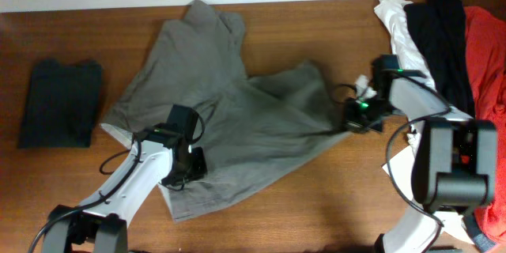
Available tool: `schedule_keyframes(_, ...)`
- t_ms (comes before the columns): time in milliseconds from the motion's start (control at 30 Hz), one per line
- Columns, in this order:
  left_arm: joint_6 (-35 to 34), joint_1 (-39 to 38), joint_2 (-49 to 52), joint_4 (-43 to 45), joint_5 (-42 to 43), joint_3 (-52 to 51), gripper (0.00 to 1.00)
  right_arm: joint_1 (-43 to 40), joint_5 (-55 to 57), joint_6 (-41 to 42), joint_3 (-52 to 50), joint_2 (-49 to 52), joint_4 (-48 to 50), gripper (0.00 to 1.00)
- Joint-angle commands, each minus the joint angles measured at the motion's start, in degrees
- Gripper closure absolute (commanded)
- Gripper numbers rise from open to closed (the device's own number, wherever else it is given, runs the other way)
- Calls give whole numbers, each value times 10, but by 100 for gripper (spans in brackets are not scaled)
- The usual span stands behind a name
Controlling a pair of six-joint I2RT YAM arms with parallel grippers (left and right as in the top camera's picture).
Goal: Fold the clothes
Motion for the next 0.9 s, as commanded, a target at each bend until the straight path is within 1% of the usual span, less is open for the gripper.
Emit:
schedule_keyframes(0,11,0,2,5,2,-13,68,-54,105,-2,1,-68,-73,96)
schedule_keyframes(33,12,0,2,5,1,-13,68,-66,123,-2,1,-87,-104,96)
schedule_keyframes(100,14,0,2,3,2,-13,68,-75,132,-2,1,-107,-131,96)
schedule_keyframes(167,36,0,2,-1,1,-13,68,-78,138,-3,1,-129,-160,96)
schedule_keyframes(200,46,0,2,-6,1,-13,68,-77,138,-9,1,-136,-176,93)
schedule_keyframes(333,48,0,2,-17,0,-13,68,-70,138,-18,1,-143,-193,75)
schedule_keyframes(400,48,0,2,-10,0,-13,67,-70,138,-17,1,-143,-174,70)
schedule_keyframes(467,48,0,2,4,0,-13,66,-71,137,-17,1,-143,-141,60)
schedule_keyframes(500,48,0,2,17,0,-13,56,-71,132,-17,1,-143,-115,56)
schedule_keyframes(533,48,0,2,29,0,-13,53,-70,126,-18,1,-143,-98,53)
schedule_keyframes(567,47,0,2,49,2,-13,46,-70,109,-18,1,-142,-63,49)
schedule_keyframes(600,47,0,2,62,2,-13,41,-70,95,-18,1,-142,-36,44)
schedule_keyframes(633,47,0,2,77,2,-13,39,-70,81,-23,1,-142,-15,41)
schedule_keyframes(733,40,0,2,125,9,-13,38,-70,42,-52,1,-137,41,39)
schedule_keyframes(767,28,0,2,149,40,-13,38,-70,36,-66,1,-130,58,37)
schedule_keyframes(867,27,0,2,174,101,-13,38,-70,36,-71,1,-115,62,36)
